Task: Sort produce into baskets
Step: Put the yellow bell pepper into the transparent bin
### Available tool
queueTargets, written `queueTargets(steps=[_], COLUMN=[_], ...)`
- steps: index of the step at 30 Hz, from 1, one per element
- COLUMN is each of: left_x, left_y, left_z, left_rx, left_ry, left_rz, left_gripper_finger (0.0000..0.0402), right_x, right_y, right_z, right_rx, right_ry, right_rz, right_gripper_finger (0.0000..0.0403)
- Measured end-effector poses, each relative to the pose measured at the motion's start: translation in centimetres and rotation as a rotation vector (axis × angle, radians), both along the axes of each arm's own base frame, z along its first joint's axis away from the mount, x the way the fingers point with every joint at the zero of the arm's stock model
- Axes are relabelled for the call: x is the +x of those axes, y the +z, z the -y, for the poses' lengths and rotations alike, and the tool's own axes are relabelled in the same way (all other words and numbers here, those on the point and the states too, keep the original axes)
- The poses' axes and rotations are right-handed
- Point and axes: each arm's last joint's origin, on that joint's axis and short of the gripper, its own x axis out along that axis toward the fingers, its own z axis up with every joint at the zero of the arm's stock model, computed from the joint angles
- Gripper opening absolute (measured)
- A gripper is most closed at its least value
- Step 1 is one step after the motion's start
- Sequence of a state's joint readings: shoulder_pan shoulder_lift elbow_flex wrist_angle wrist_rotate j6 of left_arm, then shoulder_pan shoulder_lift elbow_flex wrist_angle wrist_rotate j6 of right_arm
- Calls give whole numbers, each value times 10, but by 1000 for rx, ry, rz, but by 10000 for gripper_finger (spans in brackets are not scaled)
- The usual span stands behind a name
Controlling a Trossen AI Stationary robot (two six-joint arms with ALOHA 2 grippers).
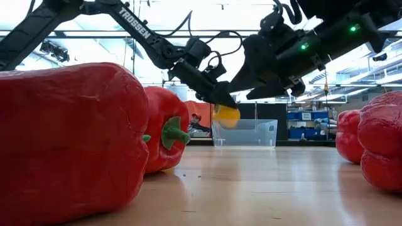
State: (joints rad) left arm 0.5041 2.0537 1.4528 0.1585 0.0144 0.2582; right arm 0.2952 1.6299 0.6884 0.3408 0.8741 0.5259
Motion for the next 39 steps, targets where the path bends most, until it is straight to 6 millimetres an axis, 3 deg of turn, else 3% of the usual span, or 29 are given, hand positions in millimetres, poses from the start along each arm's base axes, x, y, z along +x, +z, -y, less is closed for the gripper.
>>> queueTargets(steps=[4,8,12,20,25,33,39], left_x=[0,-4,-11,-22,-36,-81,-112], left_y=[2,5,21,57,67,65,39], left_z=[0,-1,17,79,123,198,249], left_rx=[5,-1,24,1,-66,-153,-179], left_ry=[1,110,168,37,-27,-65,-143], left_rz=[7,-28,-152,-281,-383,-292,-258], left_gripper_finger=[394,382,364,330,322,321,321], right_x=[0,-1,-4,-8,-8,-8,-5], right_y=[0,0,-2,-7,-7,-8,-8], right_z=[0,-1,-5,-5,-9,-11,-7], right_rx=[-8,-17,-36,-41,-42,-28,-16], right_ry=[-2,-9,-18,17,61,122,167], right_rz=[-7,-6,-6,-42,-60,-81,-101], right_gripper_finger=[380,379,375,372,368,361,361])
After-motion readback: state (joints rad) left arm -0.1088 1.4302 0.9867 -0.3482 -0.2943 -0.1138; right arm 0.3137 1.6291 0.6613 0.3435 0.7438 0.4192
